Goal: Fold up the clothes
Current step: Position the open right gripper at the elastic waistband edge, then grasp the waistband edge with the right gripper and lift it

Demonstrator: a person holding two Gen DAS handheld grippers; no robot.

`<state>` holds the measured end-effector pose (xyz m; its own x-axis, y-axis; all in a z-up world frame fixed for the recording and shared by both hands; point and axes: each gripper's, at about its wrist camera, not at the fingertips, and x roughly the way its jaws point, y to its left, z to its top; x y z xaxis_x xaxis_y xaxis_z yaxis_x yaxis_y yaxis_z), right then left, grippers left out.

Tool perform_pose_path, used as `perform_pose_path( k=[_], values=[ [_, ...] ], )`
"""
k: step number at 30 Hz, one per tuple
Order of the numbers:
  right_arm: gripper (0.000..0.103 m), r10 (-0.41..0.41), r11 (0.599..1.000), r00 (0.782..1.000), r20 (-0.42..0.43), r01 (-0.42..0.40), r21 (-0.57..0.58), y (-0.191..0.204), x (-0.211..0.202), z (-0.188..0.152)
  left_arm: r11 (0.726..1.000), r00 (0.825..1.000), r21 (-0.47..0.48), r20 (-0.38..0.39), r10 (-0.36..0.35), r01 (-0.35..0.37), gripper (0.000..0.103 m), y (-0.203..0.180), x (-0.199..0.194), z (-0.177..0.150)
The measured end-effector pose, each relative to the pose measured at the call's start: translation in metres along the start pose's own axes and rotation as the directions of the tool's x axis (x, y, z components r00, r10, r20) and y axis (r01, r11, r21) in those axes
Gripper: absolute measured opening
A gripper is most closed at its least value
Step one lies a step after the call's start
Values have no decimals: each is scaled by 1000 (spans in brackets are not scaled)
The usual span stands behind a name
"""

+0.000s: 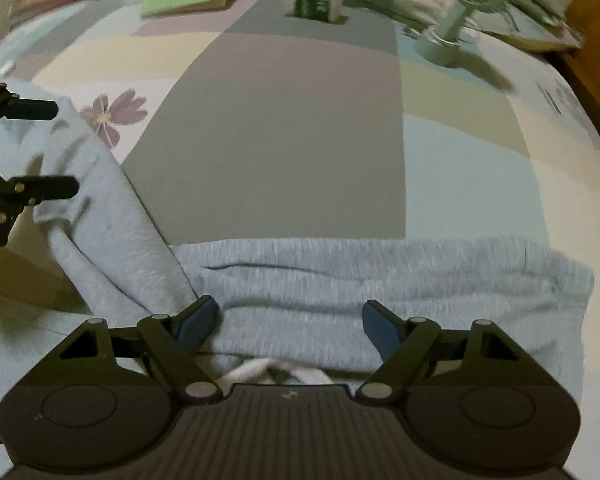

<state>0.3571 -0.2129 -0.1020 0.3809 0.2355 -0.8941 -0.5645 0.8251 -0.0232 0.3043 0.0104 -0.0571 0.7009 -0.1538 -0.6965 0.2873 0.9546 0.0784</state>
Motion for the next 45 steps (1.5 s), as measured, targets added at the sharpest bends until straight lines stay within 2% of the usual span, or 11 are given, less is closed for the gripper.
perform_pose_path(
  k=[3,9,13,20,22,26,31,33,36,40,45],
  values=[
    [85,12,1000,1000,18,-12,18,-3,-1,-5,999,1000,-36,14,-16,16,100,0,15,12],
    [85,34,998,998,55,-37,52,-8,-4,-16,999,993,-37,-115,33,-38,99,-4,42,-4],
    [85,48,996,996,79,-54,74,-11,-6,-24,999,991,-8,-123,42,-44,99,-8,25,-25],
    [85,20,999,995,99,-24,41,-6,-7,-24,996,994,-90,-113,11,-21,99,-2,5,-46],
    [82,8,1000,994,106,-9,11,-1,-10,-19,995,994,-97,-107,5,-15,100,-1,4,-48],
    [62,0,997,991,136,9,-71,11,-21,0,996,995,-89,-101,-4,-5,100,0,3,-49],
    [59,6,964,989,151,34,-262,27,-22,37,997,996,-83,-86,-4,-3,100,-1,4,-49],
    [59,29,939,992,126,16,-342,34,-15,49,997,997,-83,-79,-4,-2,100,-1,5,-50],
    [59,107,903,994,20,-89,-421,40,4,56,996,998,-94,-65,-3,-3,100,-1,3,-53],
    [59,138,843,982,-127,-184,-505,40,20,44,995,1000,-99,-6,-8,7,100,2,-8,-50],
    [59,149,810,978,-145,-205,-550,41,20,39,992,990,-109,131,-45,59,100,12,-20,-41]
  ],
)
